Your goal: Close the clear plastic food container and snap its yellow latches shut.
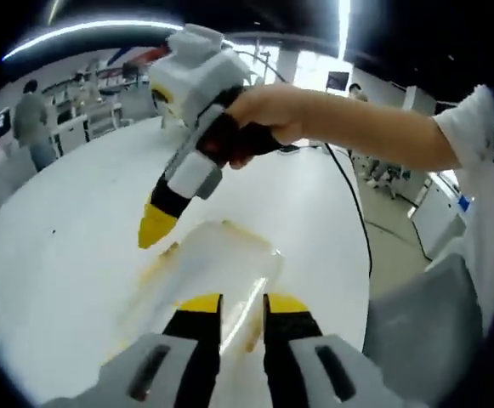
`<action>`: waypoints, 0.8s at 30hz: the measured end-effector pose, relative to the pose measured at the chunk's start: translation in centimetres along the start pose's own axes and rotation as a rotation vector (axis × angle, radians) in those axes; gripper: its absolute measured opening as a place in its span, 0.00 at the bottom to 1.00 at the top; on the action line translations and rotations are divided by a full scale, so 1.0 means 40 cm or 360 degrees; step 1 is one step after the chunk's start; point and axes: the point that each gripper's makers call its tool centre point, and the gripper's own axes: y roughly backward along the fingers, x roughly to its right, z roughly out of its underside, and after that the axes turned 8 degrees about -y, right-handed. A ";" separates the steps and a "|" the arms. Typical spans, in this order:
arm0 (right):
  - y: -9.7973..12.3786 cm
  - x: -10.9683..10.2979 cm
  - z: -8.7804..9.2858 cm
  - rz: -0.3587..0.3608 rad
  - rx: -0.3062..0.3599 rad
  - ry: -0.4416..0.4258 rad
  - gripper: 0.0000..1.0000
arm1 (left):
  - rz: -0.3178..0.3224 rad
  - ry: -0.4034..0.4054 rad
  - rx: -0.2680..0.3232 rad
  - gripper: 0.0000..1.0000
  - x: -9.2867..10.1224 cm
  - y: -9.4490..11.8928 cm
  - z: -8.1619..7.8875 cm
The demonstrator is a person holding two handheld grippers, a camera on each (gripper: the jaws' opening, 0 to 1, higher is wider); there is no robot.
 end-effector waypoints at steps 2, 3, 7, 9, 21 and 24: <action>0.003 -0.006 0.001 0.0015 -0.0023 0.0070 0.07 | 0.0018 -0.0036 -0.0014 0.14 0.005 -0.002 0.001; 0.003 -0.013 0.002 0.0003 -0.0030 0.0084 0.08 | 0.0033 -0.0047 -0.0017 0.14 0.007 -0.003 -0.001; 0.002 -0.029 0.015 -0.0032 -0.0113 0.0165 0.11 | 0.0052 -0.0134 -0.0011 0.20 0.017 -0.008 -0.012; 0.002 -0.026 0.013 -0.0018 -0.0132 0.0228 0.11 | 0.0047 -0.0205 -0.0047 0.22 0.014 -0.010 -0.006; -0.013 -0.013 0.031 -0.0031 -0.0358 0.0454 0.23 | 0.0061 -0.0461 -0.0143 0.36 0.017 -0.026 0.008; -0.021 -0.008 0.042 -0.0030 -0.0410 0.0469 0.31 | 0.0051 -0.0518 -0.0155 0.39 0.017 -0.034 0.012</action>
